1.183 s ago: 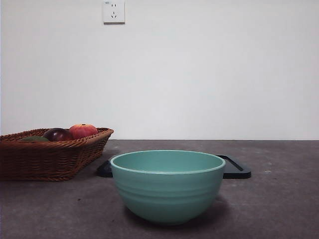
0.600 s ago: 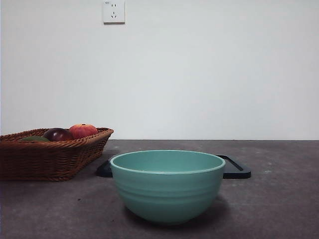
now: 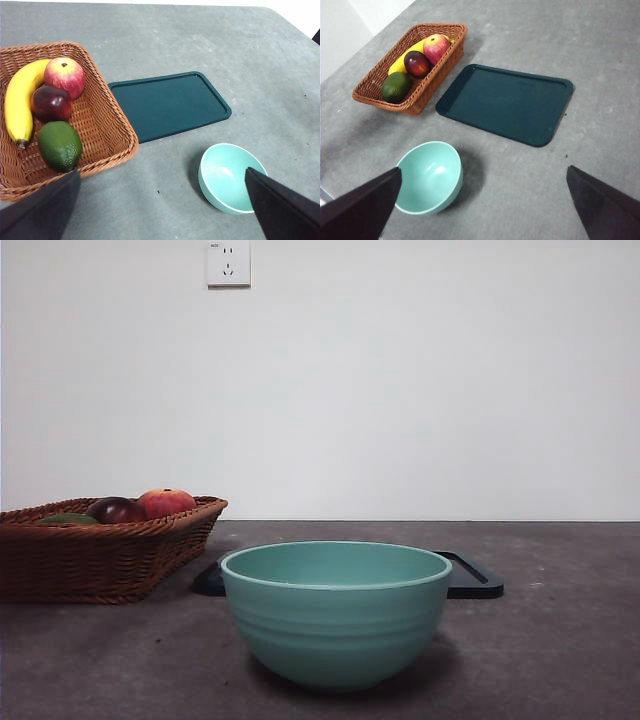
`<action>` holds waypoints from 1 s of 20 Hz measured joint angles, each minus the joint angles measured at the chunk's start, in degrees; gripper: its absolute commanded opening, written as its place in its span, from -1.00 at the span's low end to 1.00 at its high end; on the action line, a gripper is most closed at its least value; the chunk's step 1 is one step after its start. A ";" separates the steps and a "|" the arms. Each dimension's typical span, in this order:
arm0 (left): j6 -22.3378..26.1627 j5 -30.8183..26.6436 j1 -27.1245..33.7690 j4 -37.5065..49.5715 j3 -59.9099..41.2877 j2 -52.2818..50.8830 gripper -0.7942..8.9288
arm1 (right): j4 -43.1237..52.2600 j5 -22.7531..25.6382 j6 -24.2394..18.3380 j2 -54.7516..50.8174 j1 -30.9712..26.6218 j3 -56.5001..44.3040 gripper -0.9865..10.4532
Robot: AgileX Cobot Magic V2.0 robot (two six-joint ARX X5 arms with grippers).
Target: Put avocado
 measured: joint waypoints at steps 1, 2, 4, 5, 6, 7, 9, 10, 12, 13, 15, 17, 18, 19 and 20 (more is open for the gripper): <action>-0.02 0.00 0.00 0.02 0.00 0.00 0.26 | 0.22 0.00 0.00 0.00 0.00 0.00 0.12; -0.02 0.00 0.00 0.11 0.00 0.00 0.26 | 0.37 0.00 0.00 0.00 0.00 0.00 0.12; -0.02 0.00 0.00 0.17 0.00 0.00 0.25 | 0.39 0.00 -0.02 0.00 0.00 0.00 0.12; -0.02 0.00 0.00 0.15 0.00 0.00 0.25 | 0.39 0.00 0.00 0.00 0.00 0.00 0.12; -0.02 0.00 0.00 0.09 0.00 0.11 0.25 | 0.42 0.00 0.00 0.00 0.00 0.00 0.12; -0.02 0.00 0.00 -0.07 0.02 0.44 0.25 | 0.39 0.00 0.00 0.00 0.00 0.00 0.12; -0.02 -0.44 0.00 -0.63 0.26 2.29 0.25 | 0.39 0.00 0.00 0.00 0.00 0.00 0.12; -0.02 -1.40 0.00 -1.09 0.59 3.76 0.25 | 0.42 0.00 0.00 0.00 0.00 0.00 0.12; -0.04 -3.85 0.00 -2.80 2.32 8.41 0.25 | 0.42 0.00 0.00 0.00 0.00 0.00 0.12; -0.04 -4.94 0.00 -3.54 3.41 10.88 0.25 | 0.39 0.00 0.00 0.00 0.00 0.00 0.12; -0.55 -7.89 0.02 -5.44 6.69 17.57 0.25 | 0.39 0.00 0.04 0.00 0.00 0.00 0.12; -1.51 -10.29 0.74 -7.65 10.36 25.18 0.25 | 0.39 -0.07 0.07 0.00 0.00 0.00 0.12; -1.62 -10.62 1.29 -7.89 12.20 29.20 0.25 | 0.39 -0.11 0.07 0.00 0.00 0.00 0.12; -1.73 -10.67 1.86 -8.04 13.92 33.16 0.25 | 0.39 -0.13 0.07 0.00 0.00 0.00 0.12; -1.68 -10.69 2.45 -7.98 15.39 36.83 0.25 | 0.39 -0.13 0.07 0.00 0.00 0.00 0.12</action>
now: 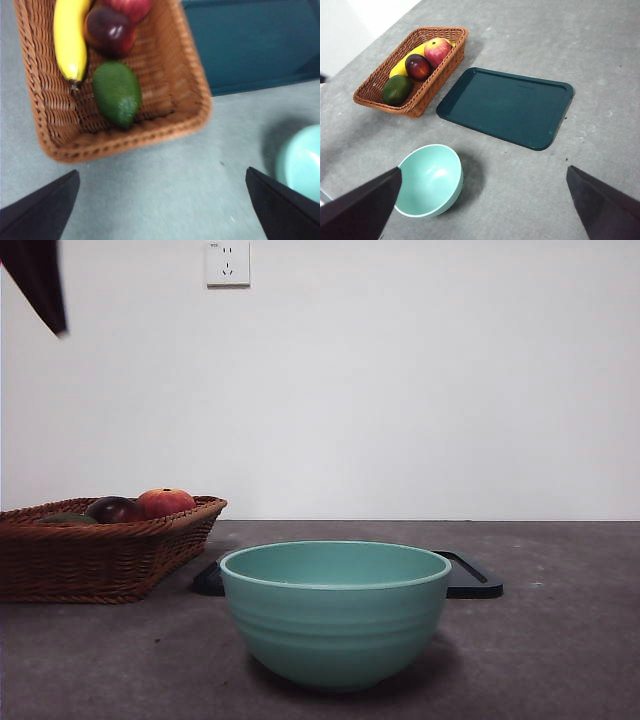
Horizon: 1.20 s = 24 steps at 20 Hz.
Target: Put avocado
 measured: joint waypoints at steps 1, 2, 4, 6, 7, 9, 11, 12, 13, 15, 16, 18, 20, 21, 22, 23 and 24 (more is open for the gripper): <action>0.15 -0.02 0.61 0.24 1.25 3.63 0.25 | 0.00 0.00 0.00 0.00 0.00 0.00 0.12; 0.22 -0.02 1.27 0.81 2.34 6.99 0.25 | 0.00 0.00 0.00 0.00 0.00 0.00 0.12; 0.37 -0.02 3.15 2.60 3.72 12.85 0.25 | 0.02 0.00 0.02 0.00 0.00 0.00 0.12; 0.37 -0.07 5.09 4.46 4.22 17.64 0.25 | 0.00 -0.02 0.02 0.00 0.00 0.00 0.12; 0.35 -0.09 5.92 5.62 4.31 19.91 0.25 | 0.00 -0.07 0.02 0.00 0.00 0.00 0.12; 0.35 -0.11 6.80 7.19 4.31 23.12 0.25 | 0.00 -0.33 0.02 0.00 0.00 0.00 0.12; 0.35 -0.09 7.06 9.51 4.35 25.86 0.25 | 0.00 -0.35 0.02 0.00 0.00 0.00 0.12; 0.35 -0.11 7.08 10.60 4.44 27.19 0.25 | 0.00 -0.35 0.02 0.00 0.00 0.00 0.12; 0.26 -0.09 7.19 11.91 4.44 28.48 0.25 | 0.00 -0.35 0.02 0.00 0.00 0.00 0.12; -0.07 -0.09 7.21 13.05 4.52 30.82 0.25 | 0.00 -0.35 0.02 0.00 0.00 0.00 0.12; -0.35 -0.09 7.21 13.25 4.52 32.02 0.25 | 0.00 -0.35 0.02 0.00 0.00 0.00 0.12; -0.98 -0.09 7.21 14.34 4.52 34.25 0.25 | 0.00 -0.37 0.02 0.00 0.00 0.00 0.12; -1.55 -0.09 7.21 15.82 4.52 35.87 0.25 | 0.00 -0.37 0.02 0.00 0.00 0.00 0.12; -1.77 -0.09 7.21 16.31 4.52 36.26 0.23 | 0.00 -0.37 0.02 0.00 0.00 0.00 0.12; -1.88 -0.09 7.21 16.76 4.52 36.33 0.15 | 0.00 -0.37 0.02 0.00 0.00 0.00 0.12; -1.97 -0.09 7.21 17.42 4.52 36.33 0.03 | 0.00 -0.37 0.02 0.00 0.00 0.00 0.12; -2.03 -0.09 7.21 17.75 4.52 36.33 -0.03 | 0.00 -0.39 0.02 0.00 0.00 0.00 0.12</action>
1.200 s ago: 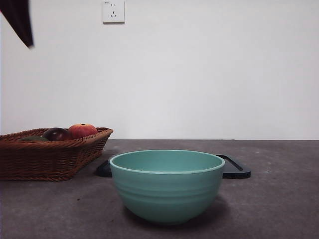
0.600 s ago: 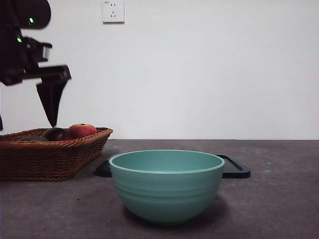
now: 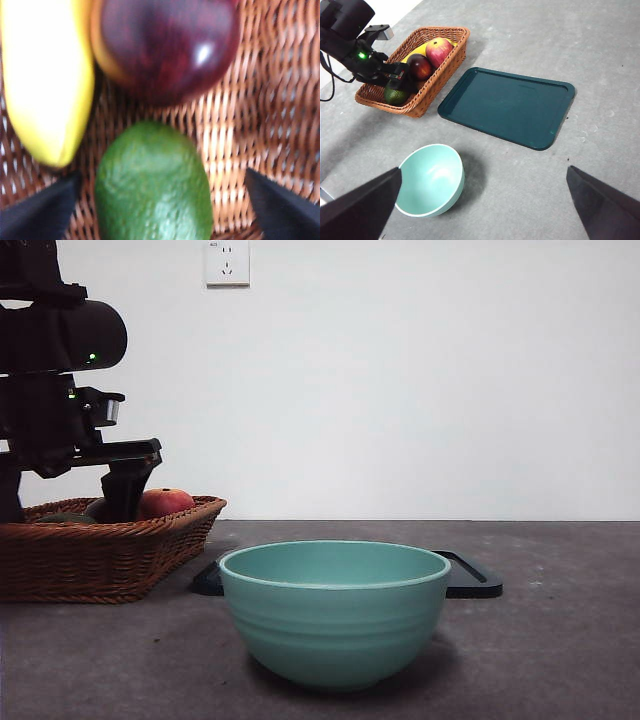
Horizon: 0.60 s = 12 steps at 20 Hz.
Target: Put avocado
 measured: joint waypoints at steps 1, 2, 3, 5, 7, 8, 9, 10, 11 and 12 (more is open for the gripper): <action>-0.07 0.00 0.00 -0.17 0.00 0.00 -0.03 | 0.00 -0.02 0.00 0.00 0.00 0.00 0.12; -0.31 0.00 0.00 -0.46 0.00 0.02 -0.04 | 0.00 -0.02 0.00 0.00 0.00 0.00 0.12; -0.44 0.00 0.00 -0.74 0.00 0.09 -0.10 | 0.00 0.00 0.00 0.00 0.00 0.00 0.12; -0.46 0.00 0.00 -0.83 0.00 0.72 -0.27 | 0.00 -0.02 0.00 0.00 0.00 0.00 0.12; -0.59 0.04 0.11 -0.90 0.02 1.05 -0.39 | -0.02 -0.02 0.00 0.00 0.00 0.00 0.12; -0.61 0.04 0.11 -1.11 0.20 1.05 -0.40 | -0.02 -0.02 0.00 0.00 0.00 0.00 0.12; -0.61 0.04 0.20 -1.70 0.46 1.05 -0.40 | -0.02 -0.02 0.00 0.00 0.00 0.00 0.12; -0.61 0.04 0.24 -2.84 0.94 1.05 -0.40 | -0.02 -0.02 0.00 0.00 0.00 0.00 0.12; -0.61 0.04 0.35 -3.85 1.62 1.05 -0.40 | -0.02 -0.02 0.00 0.00 0.00 0.00 0.12; -0.61 0.04 0.37 -4.90 2.58 1.05 -0.40 | -0.02 -0.02 0.00 0.00 0.00 0.00 0.12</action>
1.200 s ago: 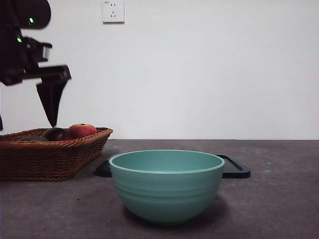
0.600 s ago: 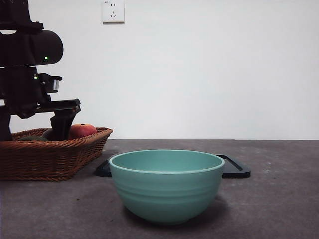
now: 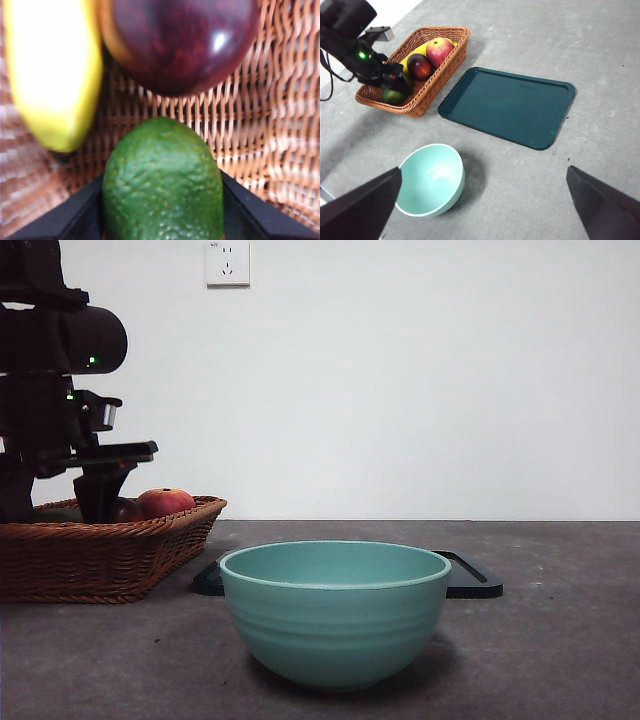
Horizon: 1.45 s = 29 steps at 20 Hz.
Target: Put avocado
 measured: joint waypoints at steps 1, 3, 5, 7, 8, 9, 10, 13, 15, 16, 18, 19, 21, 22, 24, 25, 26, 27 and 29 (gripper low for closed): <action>0.02 0.00 0.00 -1.31 1.18 -0.13 -0.40 | 0.00 0.02 0.00 0.00 0.00 0.00 0.12; 0.02 0.00 -0.17 -5.33 3.26 -1.60 -0.40 | -0.02 0.00 0.00 0.00 0.00 0.00 0.12; 0.02 -0.02 -1.42 -8.55 4.17 -5.01 -0.40 | -0.02 0.02 0.00 0.00 0.00 0.00 0.12; 0.02 -0.02 -4.20 -11.15 4.20 -8.68 -0.40 | -0.02 0.02 0.00 0.00 0.00 0.00 0.12; 0.02 -0.02 -5.81 -12.22 4.20 -9.97 -0.40 | -0.02 0.00 0.00 0.00 0.00 0.00 0.12; 0.02 0.00 -8.11 -13.14 4.20 -11.63 -0.40 | -0.02 0.00 0.00 0.00 0.00 0.00 0.12; 0.00 -0.02 -10.16 -13.66 4.20 -12.92 -0.40 | -0.11 0.00 0.00 0.00 0.00 0.00 0.12; 0.00 0.04 -18.75 -14.73 4.20 -16.96 -0.40 | -0.28 0.00 0.00 0.00 0.00 0.00 0.12; 0.00 0.22 -24.72 -15.15 4.20 -17.66 -0.40 | -0.31 0.00 0.00 0.00 0.00 0.00 0.12; 0.02 0.31 -26.93 -15.17 4.20 -17.64 -0.40 | -0.35 0.00 0.00 0.00 0.00 0.00 0.12; 0.00 0.33 -32.15 -13.92 4.20 -17.49 -0.40 | -0.37 0.00 0.00 0.00 0.00 0.00 0.12; 0.00 0.33 -34.27 -12.57 4.20 -17.14 -0.40 | -0.39 0.00 0.00 0.00 0.00 0.00 0.12; -0.07 0.35 -37.83 -9.64 4.20 -15.58 -0.40 | -0.39 0.00 0.00 0.00 0.00 0.00 0.12; -0.24 0.35 -39.26 -8.83 4.20 -14.58 -0.40 | -0.39 0.00 0.00 0.00 0.00 0.00 0.12; -0.72 0.35 -41.51 -8.09 4.20 -12.22 -0.40 | -0.39 0.00 0.00 0.00 0.00 0.00 0.12; -0.87 0.35 -42.36 -7.82 4.20 -10.73 -0.40 | -0.42 0.00 0.00 0.00 0.00 0.00 0.12; -0.92 0.35 -43.04 -7.45 4.20 -9.16 -0.40 | -0.42 0.00 0.00 0.00 0.00 0.00 0.12; -1.16 0.35 -43.54 -7.02 4.20 -7.54 -0.40 | -0.42 0.00 0.00 0.00 0.00 0.00 0.12; -1.36 0.35 -44.09 -5.75 4.20 -4.46 -0.40 | -0.44 0.00 0.00 0.00 0.00 0.00 0.12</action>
